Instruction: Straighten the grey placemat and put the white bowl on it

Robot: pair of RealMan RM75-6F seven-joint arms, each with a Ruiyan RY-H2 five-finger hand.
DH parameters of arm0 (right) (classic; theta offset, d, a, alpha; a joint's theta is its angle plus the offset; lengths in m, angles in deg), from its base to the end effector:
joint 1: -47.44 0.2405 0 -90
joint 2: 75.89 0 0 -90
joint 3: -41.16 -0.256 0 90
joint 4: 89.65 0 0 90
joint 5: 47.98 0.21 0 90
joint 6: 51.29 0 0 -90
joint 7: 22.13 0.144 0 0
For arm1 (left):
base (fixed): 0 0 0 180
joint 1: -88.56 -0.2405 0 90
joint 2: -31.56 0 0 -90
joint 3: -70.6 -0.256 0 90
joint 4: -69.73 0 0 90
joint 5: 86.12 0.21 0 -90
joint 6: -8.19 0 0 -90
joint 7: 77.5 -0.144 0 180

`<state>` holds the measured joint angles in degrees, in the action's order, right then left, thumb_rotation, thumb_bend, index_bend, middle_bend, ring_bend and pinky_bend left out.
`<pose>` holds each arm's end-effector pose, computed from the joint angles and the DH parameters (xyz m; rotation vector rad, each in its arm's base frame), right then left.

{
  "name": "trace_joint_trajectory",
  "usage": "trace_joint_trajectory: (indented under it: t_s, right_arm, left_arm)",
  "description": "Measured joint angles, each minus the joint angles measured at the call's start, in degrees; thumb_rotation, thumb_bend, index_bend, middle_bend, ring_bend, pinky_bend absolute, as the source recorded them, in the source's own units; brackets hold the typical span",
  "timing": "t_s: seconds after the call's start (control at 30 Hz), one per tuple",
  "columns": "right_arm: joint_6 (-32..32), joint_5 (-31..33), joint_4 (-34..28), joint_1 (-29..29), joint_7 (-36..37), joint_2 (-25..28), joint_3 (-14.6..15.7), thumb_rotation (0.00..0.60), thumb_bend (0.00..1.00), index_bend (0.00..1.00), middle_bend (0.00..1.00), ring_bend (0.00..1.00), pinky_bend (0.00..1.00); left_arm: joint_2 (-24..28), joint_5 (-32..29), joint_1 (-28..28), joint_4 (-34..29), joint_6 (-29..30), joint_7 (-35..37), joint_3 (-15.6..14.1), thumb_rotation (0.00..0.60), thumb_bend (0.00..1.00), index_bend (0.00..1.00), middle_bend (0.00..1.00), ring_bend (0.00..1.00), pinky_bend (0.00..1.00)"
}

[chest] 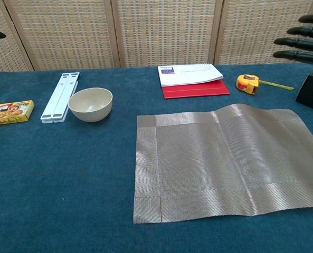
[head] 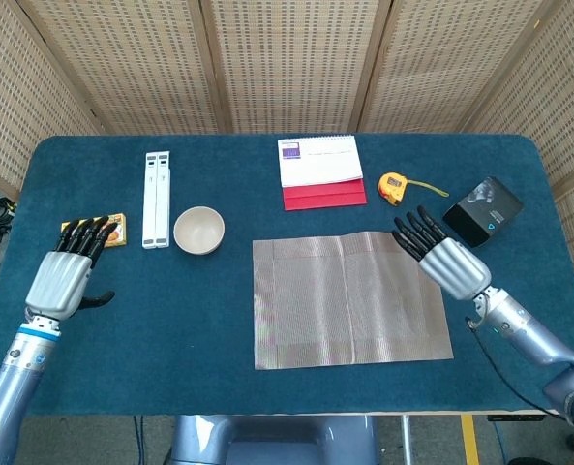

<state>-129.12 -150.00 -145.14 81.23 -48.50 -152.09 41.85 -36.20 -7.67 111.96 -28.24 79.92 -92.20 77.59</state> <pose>-0.2648 -0.3397 0.1182 1.8916 0.3077 0.5488 -0.2280 0.2776 0.1137 -1.6329 -0.7924 -0.9297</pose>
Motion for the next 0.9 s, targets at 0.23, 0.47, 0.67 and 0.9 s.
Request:
trace_joint_trajectory:
  t_s: [0.23,0.47,0.67,0.9]
  right_arm:
    - [-6.1,7.8,-13.0,-9.3,9.0,3.6,-1.4,0.6,0.0,0.0,0.0,0.0,0.0]
    - [-11.1,11.8,-17.0,-15.6,19.1,3.1,-2.1,0.6,0.0,0.0,0.0,0.0,0.0]
    - [-12.4,13.3,-17.8,-18.7,26.3,0.9,-2.0,0.6,0.0,0.0,0.0,0.0,0.0]
    - [-14.7,11.4,-16.3,-20.6,30.4,-1.1,-1.6,0.6,0.0,0.0,0.0,0.0,0.0]
  left_arm:
    - [-4.0,10.9,5.8,9.0,-3.9,6.6,-1.4,0.6,0.0,0.0,0.0,0.0,0.0]
    - [-9.5,23.3,13.4,18.8,-5.3,16.2,-3.4,0.6,0.0,0.0,0.0,0.0,0.0]
    - [-14.8,29.5,19.9,27.3,-5.9,23.1,-5.0,0.6,0.0,0.01,0.0,0.0,0.0]
    - [-22.3,34.2,26.5,40.1,-6.0,27.1,-6.6,0.6,0.0,0.06,0.0,0.0,0.0]
